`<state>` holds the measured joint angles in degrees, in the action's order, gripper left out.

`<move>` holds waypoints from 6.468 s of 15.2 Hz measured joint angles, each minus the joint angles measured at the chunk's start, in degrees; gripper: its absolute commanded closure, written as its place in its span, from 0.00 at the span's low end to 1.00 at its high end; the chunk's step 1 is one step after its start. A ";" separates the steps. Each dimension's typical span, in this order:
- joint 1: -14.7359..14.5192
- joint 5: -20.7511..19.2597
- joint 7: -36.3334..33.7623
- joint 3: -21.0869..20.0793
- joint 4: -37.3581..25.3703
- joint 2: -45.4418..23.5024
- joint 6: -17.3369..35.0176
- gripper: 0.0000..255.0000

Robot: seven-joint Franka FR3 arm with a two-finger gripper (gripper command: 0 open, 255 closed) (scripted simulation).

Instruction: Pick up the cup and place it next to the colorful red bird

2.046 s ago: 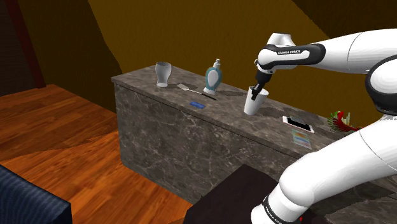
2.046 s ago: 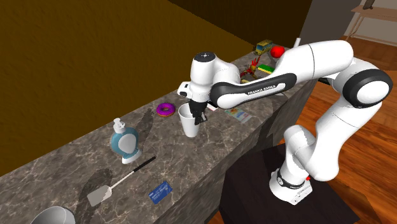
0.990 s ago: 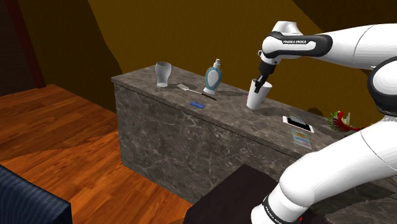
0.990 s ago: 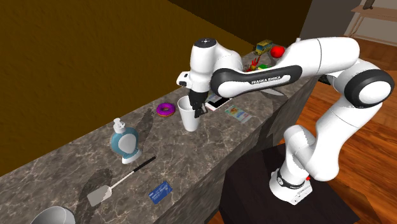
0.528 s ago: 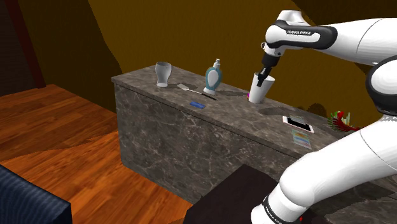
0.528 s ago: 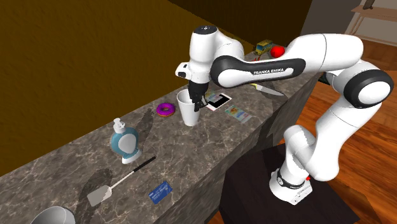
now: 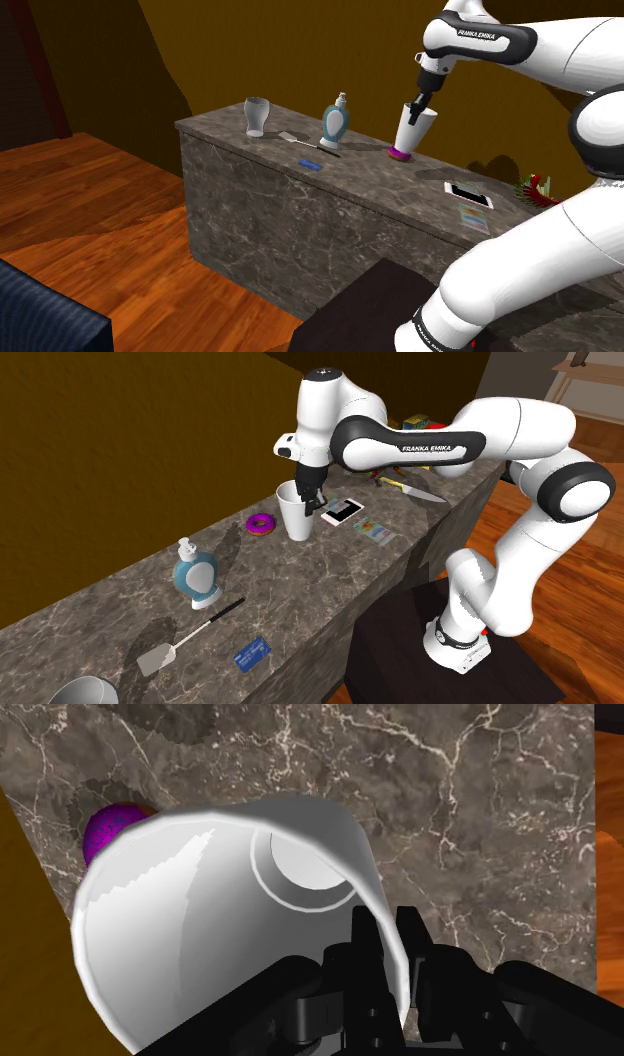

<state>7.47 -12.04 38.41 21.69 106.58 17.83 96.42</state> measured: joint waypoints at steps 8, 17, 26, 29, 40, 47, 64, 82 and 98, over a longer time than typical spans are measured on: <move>-0.28 0.80 1.09 -0.06 -8.21 -2.03 -6.19 1.00; -0.42 2.05 2.95 0.46 -19.34 -5.81 -13.60 1.00; 0.04 2.61 5.35 1.47 -27.17 -7.74 -19.37 1.00; 1.16 1.04 7.85 2.58 -24.14 -3.83 -19.57 1.00; 5.53 -4.31 18.83 8.57 -17.01 6.65 -19.95 1.00; 7.62 -7.34 28.05 14.95 -17.73 9.65 -20.96 1.00; 10.01 -12.13 40.75 25.69 -14.89 13.88 -17.26 1.00; 14.04 -16.43 36.92 25.22 4.75 21.66 -5.09 1.00; 16.16 -20.22 34.80 28.26 17.95 24.98 5.24 1.00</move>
<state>23.63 -32.26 73.21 49.95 124.54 42.81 101.67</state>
